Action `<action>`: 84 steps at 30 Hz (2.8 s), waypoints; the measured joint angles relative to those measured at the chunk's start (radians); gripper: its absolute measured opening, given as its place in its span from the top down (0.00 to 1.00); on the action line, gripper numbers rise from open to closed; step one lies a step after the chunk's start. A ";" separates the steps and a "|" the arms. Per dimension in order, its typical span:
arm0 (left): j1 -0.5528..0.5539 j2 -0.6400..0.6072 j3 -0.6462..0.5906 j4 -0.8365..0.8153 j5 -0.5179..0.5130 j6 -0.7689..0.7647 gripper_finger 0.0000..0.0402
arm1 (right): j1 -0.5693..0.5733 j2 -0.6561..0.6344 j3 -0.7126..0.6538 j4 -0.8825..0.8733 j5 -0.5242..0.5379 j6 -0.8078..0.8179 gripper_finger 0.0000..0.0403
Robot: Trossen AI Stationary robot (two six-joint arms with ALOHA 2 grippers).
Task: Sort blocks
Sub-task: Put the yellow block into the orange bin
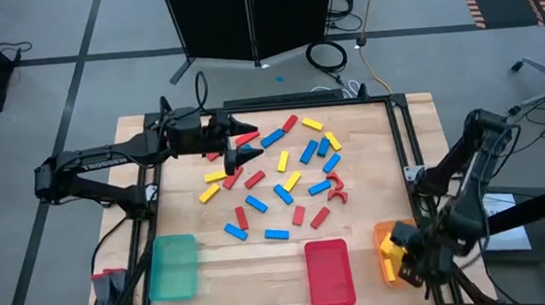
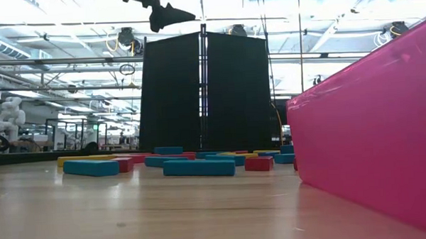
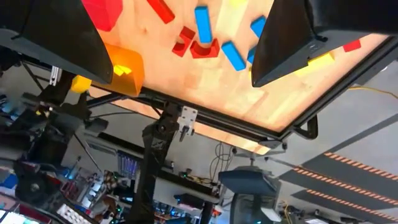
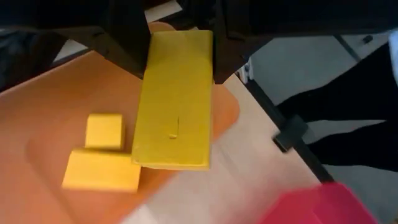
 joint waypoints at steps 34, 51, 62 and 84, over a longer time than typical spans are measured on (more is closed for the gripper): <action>0.000 0.000 0.000 0.000 -0.001 -0.002 0.03 | -0.069 -0.067 -0.073 -0.042 0.085 0.022 0.37; 0.070 0.227 0.000 -0.249 -0.124 -0.126 0.03 | -0.591 -0.468 -0.072 -0.069 0.615 -0.508 0.44; 0.001 0.277 -0.041 -0.780 -0.369 -0.069 0.03 | -0.614 -0.392 -0.072 -0.053 0.568 -0.604 0.44; 0.134 0.203 -0.367 -0.528 -0.209 0.185 0.10 | -0.614 -0.374 -0.073 -0.052 0.564 -0.640 0.44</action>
